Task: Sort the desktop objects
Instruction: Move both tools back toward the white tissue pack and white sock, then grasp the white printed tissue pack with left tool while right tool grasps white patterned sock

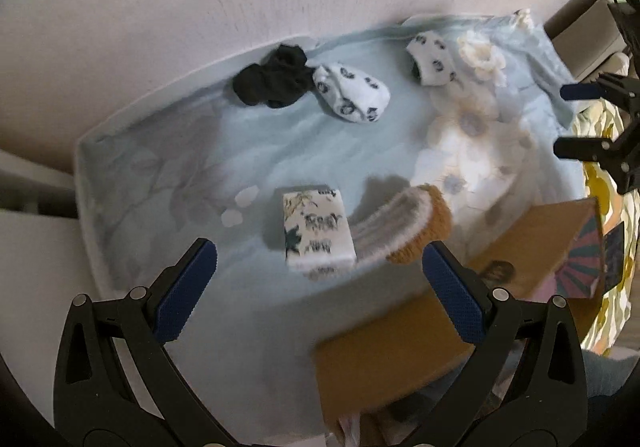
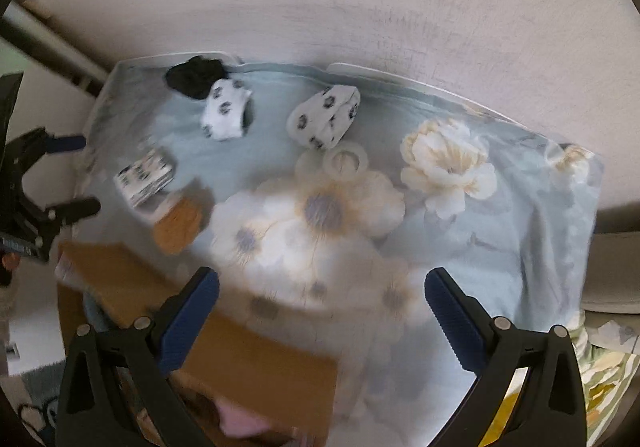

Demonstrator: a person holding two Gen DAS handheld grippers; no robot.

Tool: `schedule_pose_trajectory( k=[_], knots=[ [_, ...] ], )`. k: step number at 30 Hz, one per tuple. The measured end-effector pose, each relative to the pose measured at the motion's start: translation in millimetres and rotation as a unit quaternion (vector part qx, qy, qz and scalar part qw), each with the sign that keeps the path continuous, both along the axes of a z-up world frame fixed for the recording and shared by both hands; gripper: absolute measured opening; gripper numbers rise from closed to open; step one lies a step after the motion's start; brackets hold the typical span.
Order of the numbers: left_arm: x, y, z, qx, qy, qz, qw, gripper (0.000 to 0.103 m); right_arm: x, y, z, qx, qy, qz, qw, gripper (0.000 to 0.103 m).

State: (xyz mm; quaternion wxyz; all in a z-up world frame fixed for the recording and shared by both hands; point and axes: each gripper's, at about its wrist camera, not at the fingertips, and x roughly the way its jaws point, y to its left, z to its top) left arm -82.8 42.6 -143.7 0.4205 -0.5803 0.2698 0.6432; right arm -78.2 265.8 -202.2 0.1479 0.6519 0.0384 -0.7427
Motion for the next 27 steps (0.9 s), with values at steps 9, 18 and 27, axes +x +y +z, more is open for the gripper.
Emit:
schedule_pose_trajectory(
  k=[9,18,27],
  knots=[
    [-18,18,-46,-0.022,-0.026,0.001,0.9994,0.099,-57,-24,-36,0.005,-0.010,-0.005,1.000,0.103],
    [-23,17,-65,-0.033,-0.043,0.005,0.9985,0.090,-83,-42,-53,0.019,-0.010,-0.003,1.000,0.101],
    [-18,12,-74,-0.044,-0.036,-0.006,0.9984,0.046,-87,-46,-65,0.031,-0.014,0.004,0.999,0.048]
  ],
)
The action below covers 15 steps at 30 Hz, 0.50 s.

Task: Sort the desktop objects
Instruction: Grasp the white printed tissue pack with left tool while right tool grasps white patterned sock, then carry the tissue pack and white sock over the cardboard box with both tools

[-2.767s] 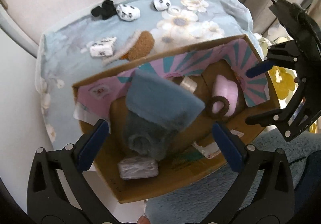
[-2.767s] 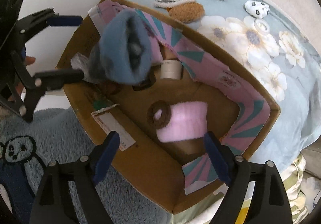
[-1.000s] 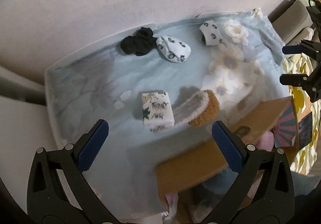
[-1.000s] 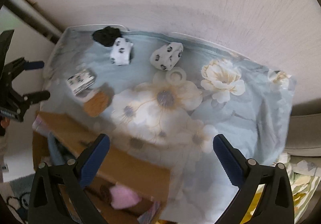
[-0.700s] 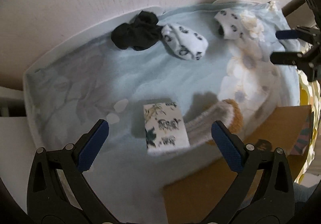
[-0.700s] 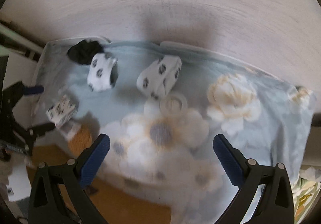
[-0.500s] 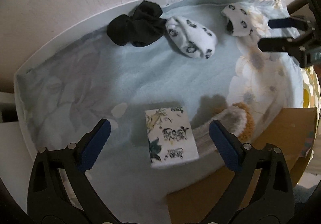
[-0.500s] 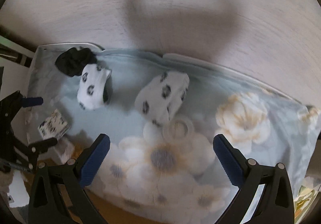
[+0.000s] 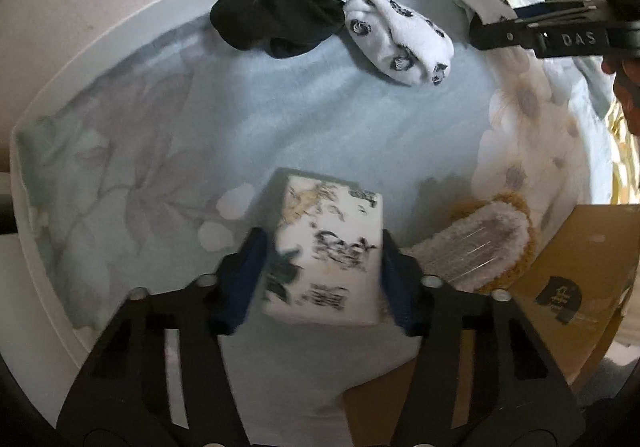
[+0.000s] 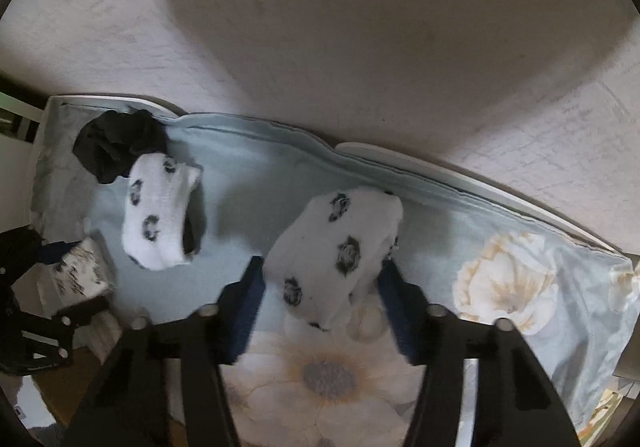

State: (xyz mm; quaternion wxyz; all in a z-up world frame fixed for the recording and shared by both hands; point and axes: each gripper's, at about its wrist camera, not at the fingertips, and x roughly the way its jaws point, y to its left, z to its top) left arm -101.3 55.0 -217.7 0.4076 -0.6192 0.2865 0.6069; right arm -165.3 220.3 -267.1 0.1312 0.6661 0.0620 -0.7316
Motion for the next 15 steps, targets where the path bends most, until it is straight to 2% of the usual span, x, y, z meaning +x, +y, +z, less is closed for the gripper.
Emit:
schedule_pose_trajectory(
  k=[5,15],
  knots=[
    [-5,-2,1,0.004,-0.010,0.008,0.9999,0.045,3,3,5,-0.004,0.006,0.003,1.000,0.040],
    [-4,-4,22,0.018,0.006,0.005,0.9998,0.045,19,11,28,-0.018,0.015,0.009,1.000,0.040]
  ],
)
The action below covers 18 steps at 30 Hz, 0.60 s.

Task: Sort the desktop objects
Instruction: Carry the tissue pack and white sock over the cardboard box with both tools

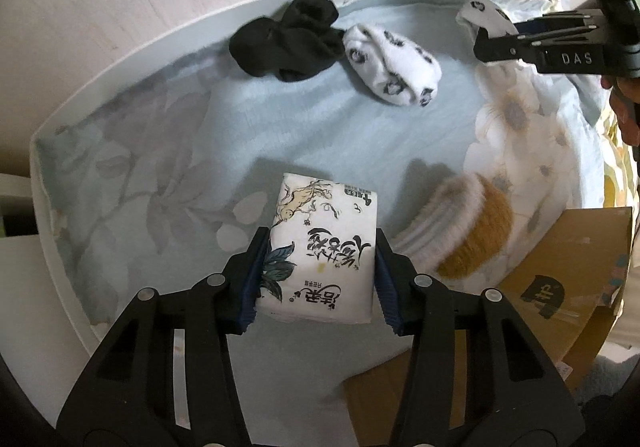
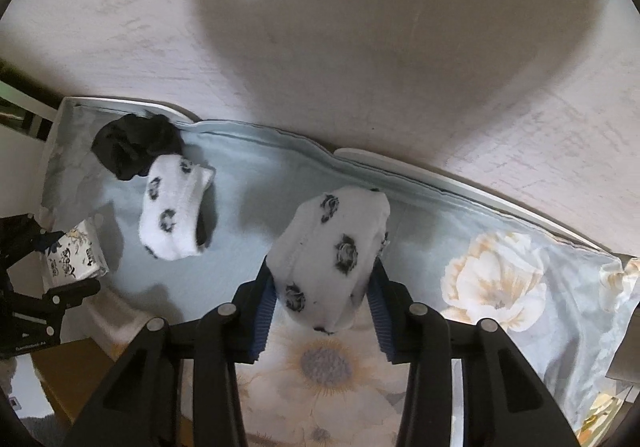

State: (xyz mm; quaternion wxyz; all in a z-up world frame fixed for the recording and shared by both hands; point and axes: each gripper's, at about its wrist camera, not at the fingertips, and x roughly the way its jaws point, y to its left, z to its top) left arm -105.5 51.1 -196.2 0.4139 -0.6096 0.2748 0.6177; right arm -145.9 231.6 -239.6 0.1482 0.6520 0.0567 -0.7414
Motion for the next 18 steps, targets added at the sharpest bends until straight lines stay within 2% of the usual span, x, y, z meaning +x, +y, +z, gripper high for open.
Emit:
schedule_pose_trajectory(
  k=[7,12,18],
  knots=[
    [7,-4,28,0.017,0.014,0.002,0.9998,0.045,26,3,30,-0.017,0.003,0.010,1.000,0.040],
    [22,0,71,0.037,0.031,0.003,0.9988,0.045,58,5,59,-0.024,0.011,0.040,0.999,0.040],
    [51,-25,115,0.057,0.049,0.004,0.9972,0.045,87,0,96,-0.038,0.035,0.074,0.996,0.040]
  ],
)
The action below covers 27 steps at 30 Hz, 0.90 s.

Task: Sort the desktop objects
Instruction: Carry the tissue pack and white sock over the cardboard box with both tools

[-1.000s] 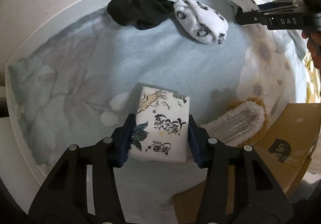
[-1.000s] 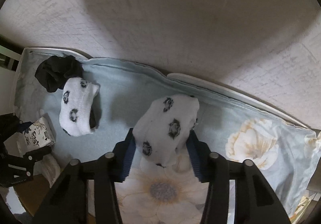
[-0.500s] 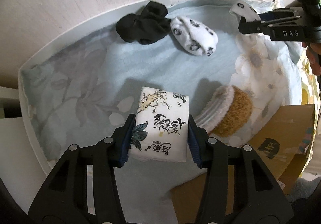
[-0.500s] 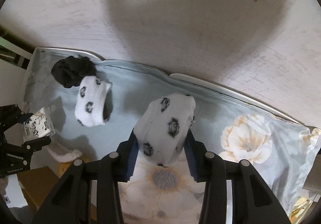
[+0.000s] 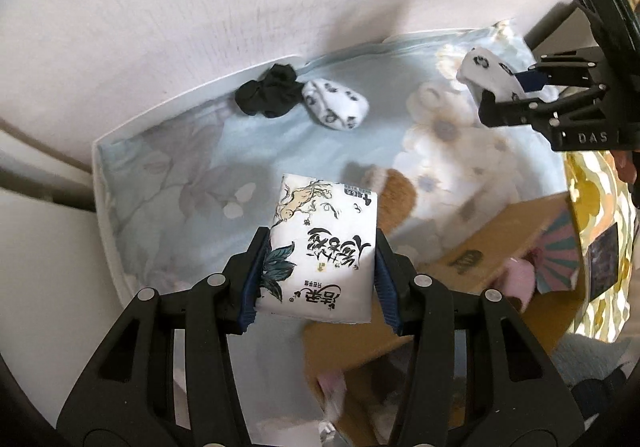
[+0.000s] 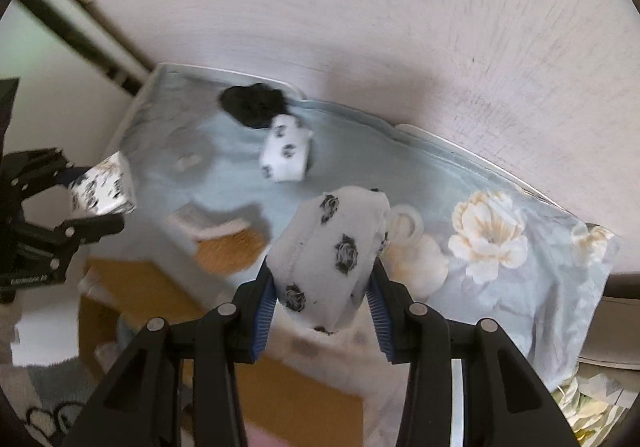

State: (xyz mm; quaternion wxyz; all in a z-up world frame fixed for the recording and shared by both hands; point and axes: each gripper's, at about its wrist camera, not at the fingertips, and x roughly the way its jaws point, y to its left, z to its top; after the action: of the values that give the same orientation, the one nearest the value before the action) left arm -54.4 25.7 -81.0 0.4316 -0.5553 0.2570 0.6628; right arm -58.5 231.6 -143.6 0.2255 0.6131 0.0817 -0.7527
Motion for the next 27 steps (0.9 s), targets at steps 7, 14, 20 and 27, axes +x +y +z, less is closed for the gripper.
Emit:
schedule_pose_trajectory(
  k=[7,14,20,27],
  knots=[
    [33,-26,24,0.017,0.010,-0.005,0.9998,0.045,48,-19,24,-0.010,0.024,0.041,0.999,0.040],
    [75,-37,29,0.024,0.001,-0.013,0.9996,0.045,93,-23,26,-0.014,0.016,0.073,0.997,0.040],
    [101,-38,11,0.019,-0.013,-0.015,0.9996,0.045,117,-20,7,-0.015,-0.008,0.080,0.997,0.040],
    [120,-40,-13,0.004,-0.024,-0.017,0.9996,0.045,136,-20,-17,-0.013,-0.038,0.089,0.995,0.040]
  ],
)
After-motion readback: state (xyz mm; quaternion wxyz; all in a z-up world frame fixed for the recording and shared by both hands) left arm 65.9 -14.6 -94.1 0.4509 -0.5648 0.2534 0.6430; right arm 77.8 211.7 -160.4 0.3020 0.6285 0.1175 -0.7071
